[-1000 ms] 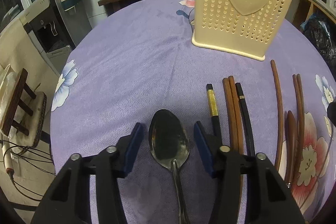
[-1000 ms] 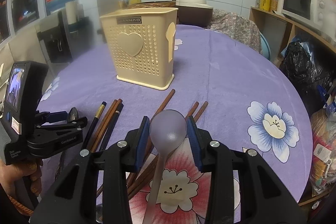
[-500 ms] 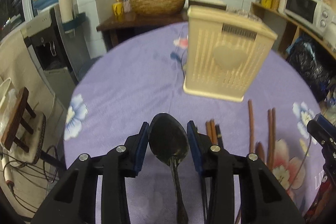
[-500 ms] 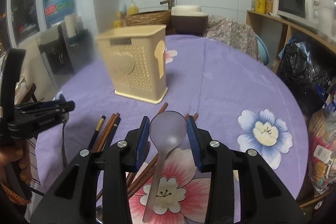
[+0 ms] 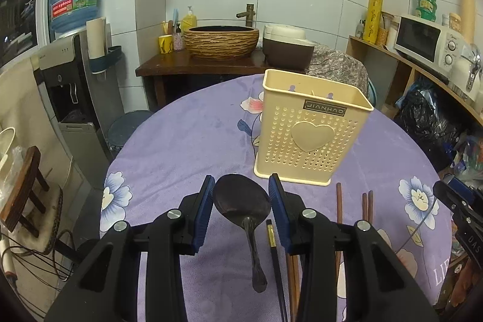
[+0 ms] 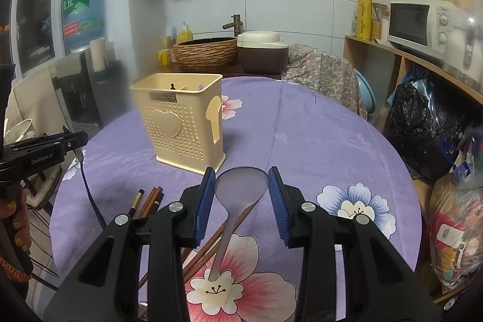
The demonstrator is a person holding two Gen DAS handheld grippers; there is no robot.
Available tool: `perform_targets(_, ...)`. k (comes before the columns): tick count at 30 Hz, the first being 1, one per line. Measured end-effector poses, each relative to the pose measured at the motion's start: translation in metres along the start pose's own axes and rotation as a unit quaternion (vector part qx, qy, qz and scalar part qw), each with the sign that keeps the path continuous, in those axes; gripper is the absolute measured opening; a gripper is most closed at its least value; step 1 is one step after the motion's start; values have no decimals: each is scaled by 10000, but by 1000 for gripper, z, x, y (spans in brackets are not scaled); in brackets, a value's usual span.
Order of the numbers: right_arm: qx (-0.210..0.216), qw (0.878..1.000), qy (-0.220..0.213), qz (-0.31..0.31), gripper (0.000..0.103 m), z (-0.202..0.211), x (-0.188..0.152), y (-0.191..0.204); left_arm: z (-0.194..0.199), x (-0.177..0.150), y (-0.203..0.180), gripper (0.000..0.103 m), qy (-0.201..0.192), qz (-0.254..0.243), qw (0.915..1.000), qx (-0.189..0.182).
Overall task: Organize utensils
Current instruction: 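Carry both spoons to the beige holder and lower them into it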
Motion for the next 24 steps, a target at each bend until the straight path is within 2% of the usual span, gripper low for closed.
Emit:
perform_targets(5, 33, 10000, -55, 40, 37, 0, 8, 1, 4, 6, 6, 38, -148, 70, 9998, -113)
perform_targets(9, 174, 9996, -199, 129, 37, 0, 33, 6, 9, 28, 8, 38, -260, 143, 9987, -405)
perform_targets(12, 294, 9981, -477, 262, 37, 3, 69, 15, 22, 64, 8, 37, -586, 122, 9964, -595)
perform_targets(17, 403, 9925, -1117, 293, 37, -4, 146, 31, 42, 144, -5, 37, -1283, 140, 9869, -967)
perform_targets(20, 393, 9907, -1277, 256, 37, -24, 180, 41, 30, 176, -17, 37, -1500, 80, 9841, -944)
perform_targets(24, 311, 9918, -1224, 186, 37, -59, 193, 46, -1, 194, -28, 37, -1488, 66, 9852, -851)
Point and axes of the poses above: each gripper's, at about its wrist camera, not at the fingertips, and z roughly against the way its jaws point, y to its left, x to its top, the point moved 2 cm from there along -z, roughly the way its jaws point, and after that the axes turned 9 degrees about -y, right-handed, at the moved point
